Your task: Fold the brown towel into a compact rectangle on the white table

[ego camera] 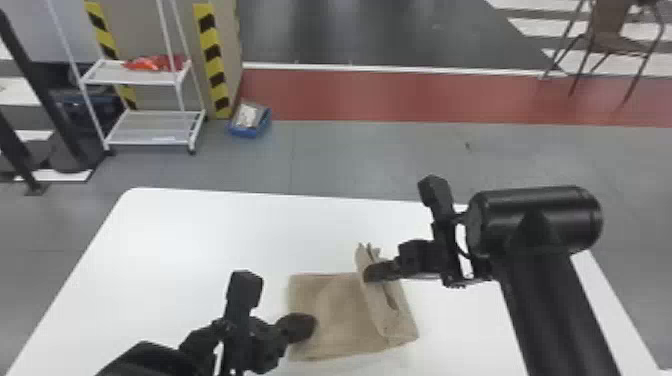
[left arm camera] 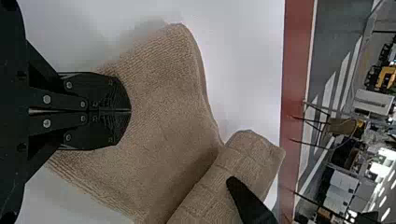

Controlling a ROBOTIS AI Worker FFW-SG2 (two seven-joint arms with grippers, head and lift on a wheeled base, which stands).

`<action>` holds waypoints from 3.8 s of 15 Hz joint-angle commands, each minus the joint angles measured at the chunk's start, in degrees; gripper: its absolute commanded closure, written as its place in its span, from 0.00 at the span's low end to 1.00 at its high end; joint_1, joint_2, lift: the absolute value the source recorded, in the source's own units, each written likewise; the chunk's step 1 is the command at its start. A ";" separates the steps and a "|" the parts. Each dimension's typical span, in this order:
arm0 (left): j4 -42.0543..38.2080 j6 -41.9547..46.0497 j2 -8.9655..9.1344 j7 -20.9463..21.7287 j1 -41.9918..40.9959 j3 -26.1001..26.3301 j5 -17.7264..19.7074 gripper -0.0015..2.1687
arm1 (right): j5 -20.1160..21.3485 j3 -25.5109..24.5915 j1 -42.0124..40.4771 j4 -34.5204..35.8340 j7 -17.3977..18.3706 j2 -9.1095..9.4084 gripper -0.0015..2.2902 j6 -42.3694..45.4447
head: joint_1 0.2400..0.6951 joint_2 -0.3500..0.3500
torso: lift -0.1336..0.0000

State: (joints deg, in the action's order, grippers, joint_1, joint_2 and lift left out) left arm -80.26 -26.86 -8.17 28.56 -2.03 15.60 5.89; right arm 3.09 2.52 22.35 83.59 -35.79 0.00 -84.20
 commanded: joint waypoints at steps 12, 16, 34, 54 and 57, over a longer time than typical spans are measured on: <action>0.02 -0.18 0.52 -0.09 0.54 1.36 0.71 0.85 | -5.64 7.14 0.77 -3.17 3.45 0.05 0.57 5.49 | 1.00 0.48 | 1.00; 0.81 -0.18 0.78 -0.17 0.98 1.80 0.71 0.85 | -8.36 9.61 0.59 -3.61 4.76 0.05 0.57 8.83 | 1.00 0.49 | 1.00; -3.15 -0.70 -0.01 0.35 -1.04 -0.66 0.79 0.85 | -11.26 8.64 -8.90 3.95 4.06 0.05 0.01 18.14 | 1.00 0.56 | 1.00; -14.22 -6.50 -2.38 6.15 -5.00 -14.72 6.42 0.85 | -3.97 -2.96 -40.72 31.99 3.89 0.05 0.73 23.06 | 1.00 0.61 | 1.00; -14.40 -6.68 -2.47 6.50 -5.09 -15.16 7.03 0.85 | -5.37 -5.42 -38.52 26.98 3.01 0.05 0.73 24.29 | 1.00 0.56 | 1.00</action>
State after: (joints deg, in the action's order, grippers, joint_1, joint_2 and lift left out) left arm -94.54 -33.50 -10.63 35.06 -7.08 0.52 12.67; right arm -1.45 -1.92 -17.06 112.61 -32.42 0.00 -60.13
